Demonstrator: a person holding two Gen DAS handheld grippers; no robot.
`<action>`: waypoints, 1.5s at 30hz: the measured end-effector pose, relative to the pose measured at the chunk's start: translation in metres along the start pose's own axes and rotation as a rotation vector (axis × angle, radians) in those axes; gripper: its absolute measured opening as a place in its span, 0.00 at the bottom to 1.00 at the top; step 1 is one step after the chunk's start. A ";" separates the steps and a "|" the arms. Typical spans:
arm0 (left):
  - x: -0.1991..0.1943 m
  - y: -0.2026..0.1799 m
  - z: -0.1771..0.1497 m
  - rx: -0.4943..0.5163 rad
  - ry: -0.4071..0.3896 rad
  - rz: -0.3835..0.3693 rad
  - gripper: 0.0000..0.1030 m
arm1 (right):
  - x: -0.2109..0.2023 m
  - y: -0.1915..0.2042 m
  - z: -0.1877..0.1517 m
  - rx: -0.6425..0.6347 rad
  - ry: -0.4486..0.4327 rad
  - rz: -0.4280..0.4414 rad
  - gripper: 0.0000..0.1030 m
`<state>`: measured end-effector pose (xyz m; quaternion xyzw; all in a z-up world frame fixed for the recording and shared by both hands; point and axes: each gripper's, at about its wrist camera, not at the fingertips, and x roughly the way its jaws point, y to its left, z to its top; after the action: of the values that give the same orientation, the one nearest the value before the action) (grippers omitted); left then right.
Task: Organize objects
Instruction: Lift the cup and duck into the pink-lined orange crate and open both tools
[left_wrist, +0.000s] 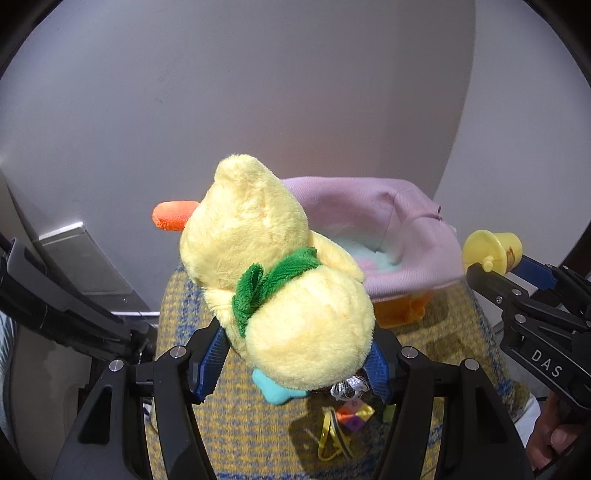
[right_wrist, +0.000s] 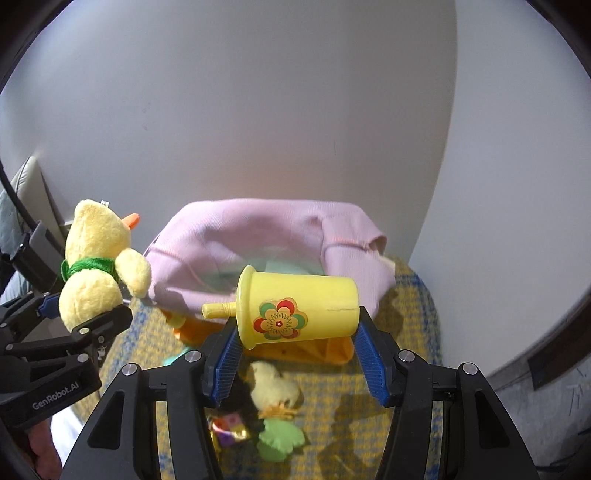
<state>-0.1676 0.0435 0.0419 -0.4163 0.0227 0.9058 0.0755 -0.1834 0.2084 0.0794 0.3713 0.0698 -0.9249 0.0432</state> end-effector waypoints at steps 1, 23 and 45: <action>0.002 0.000 0.003 0.002 -0.003 -0.003 0.62 | 0.002 -0.001 0.003 0.001 -0.001 0.001 0.55; 0.064 -0.004 0.063 0.041 0.016 -0.043 0.64 | 0.072 -0.005 0.052 0.011 0.034 -0.005 0.55; 0.059 0.018 0.058 -0.043 0.046 0.002 0.87 | 0.070 -0.012 0.046 0.010 0.026 0.011 0.87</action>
<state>-0.2521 0.0389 0.0350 -0.4385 0.0054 0.8964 0.0649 -0.2671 0.2107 0.0650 0.3839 0.0634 -0.9201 0.0455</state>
